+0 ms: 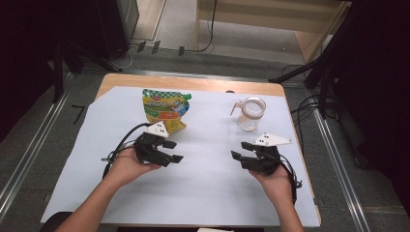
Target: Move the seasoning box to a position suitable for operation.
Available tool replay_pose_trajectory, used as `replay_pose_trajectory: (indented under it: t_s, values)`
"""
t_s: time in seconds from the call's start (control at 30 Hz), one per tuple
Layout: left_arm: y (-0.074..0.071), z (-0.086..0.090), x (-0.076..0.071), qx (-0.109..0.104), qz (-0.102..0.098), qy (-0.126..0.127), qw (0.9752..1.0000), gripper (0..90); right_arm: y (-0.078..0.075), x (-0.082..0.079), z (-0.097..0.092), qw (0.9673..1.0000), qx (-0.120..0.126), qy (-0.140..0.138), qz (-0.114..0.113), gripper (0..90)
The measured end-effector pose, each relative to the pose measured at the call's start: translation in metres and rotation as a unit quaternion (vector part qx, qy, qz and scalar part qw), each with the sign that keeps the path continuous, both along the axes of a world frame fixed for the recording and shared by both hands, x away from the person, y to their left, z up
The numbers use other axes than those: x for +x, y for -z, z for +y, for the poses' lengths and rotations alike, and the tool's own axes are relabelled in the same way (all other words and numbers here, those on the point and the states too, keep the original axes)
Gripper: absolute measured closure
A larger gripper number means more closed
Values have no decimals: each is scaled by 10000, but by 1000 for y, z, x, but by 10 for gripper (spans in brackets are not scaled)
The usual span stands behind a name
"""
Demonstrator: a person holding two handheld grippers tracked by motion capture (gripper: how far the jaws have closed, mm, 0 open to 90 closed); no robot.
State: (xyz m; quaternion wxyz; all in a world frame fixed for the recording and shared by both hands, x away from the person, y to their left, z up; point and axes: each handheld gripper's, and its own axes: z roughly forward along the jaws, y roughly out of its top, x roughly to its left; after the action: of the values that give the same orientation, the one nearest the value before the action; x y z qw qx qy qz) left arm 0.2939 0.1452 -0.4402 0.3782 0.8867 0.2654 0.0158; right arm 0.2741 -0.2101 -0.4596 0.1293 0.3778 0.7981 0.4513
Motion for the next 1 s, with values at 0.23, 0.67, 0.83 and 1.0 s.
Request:
replay_pose_trajectory:
  t_s: [0.23, 0.67, 0.83, 1.0]
  values:
    - [1, 1, -1, 25, -61, -8, 10000, 417, 1, 1, 0, 10000, -74, -44, -29, 465]
    - [0, 5, 2, -19, -89, -13, 10000, 410, 0, 0, 1, 9999, -86, -74, -35, 453]
    - [-1, 7, 2, -53, -68, -50, 10000, 407, 0, 1, -2, 10000, -90, -25, -5, 447]
    - [-2, 10, 3, -84, -65, -63, 9999, 407, 0, 1, -4, 9999, -118, 23, -16, 455]
